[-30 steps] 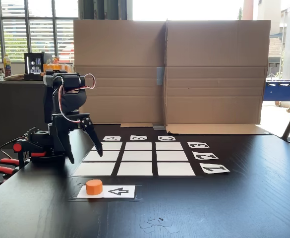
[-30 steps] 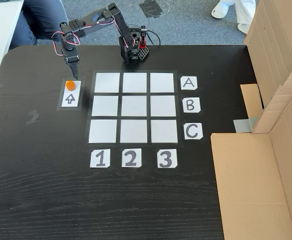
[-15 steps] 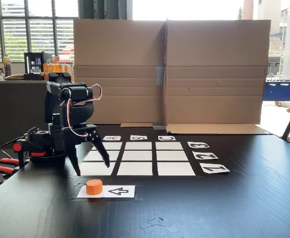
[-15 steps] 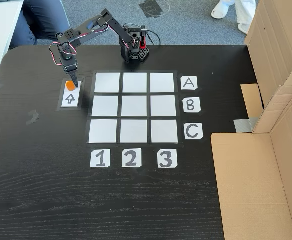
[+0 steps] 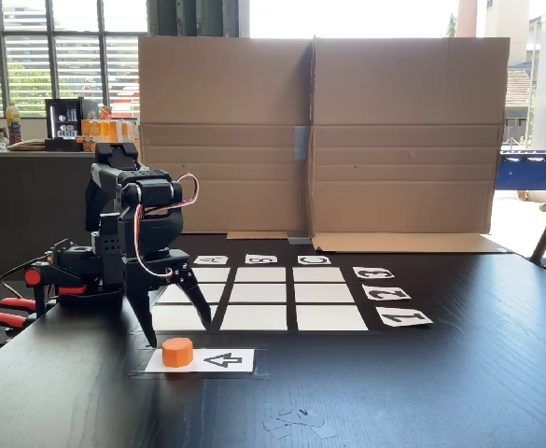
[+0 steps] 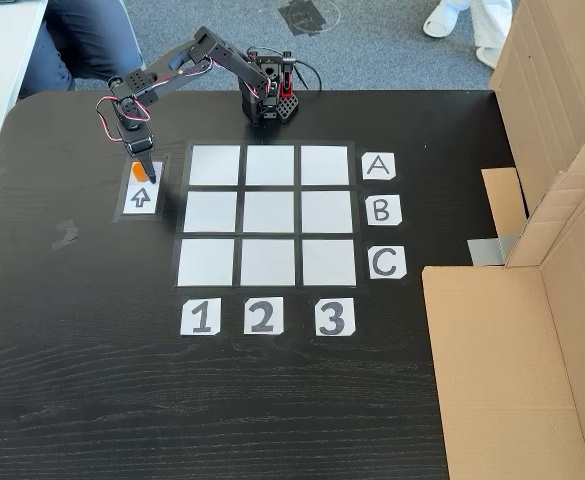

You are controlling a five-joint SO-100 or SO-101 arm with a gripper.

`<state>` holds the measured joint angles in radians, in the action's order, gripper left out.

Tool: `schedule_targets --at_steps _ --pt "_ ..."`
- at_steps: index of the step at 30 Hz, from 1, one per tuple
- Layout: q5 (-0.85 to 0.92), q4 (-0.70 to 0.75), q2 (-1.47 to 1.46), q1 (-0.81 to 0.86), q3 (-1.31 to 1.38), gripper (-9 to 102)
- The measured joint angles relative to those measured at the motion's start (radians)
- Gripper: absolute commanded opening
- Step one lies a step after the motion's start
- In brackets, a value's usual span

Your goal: Pick up the round, orange token and place it in the grid on square A1.

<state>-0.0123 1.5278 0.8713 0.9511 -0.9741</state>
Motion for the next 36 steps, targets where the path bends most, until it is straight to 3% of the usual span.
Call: schedule_targets --at_steps 22,36 --pt "-0.008 0.002 -0.087 0.0 0.087 33" --pt "-0.026 0.002 -0.106 0.002 0.109 25"
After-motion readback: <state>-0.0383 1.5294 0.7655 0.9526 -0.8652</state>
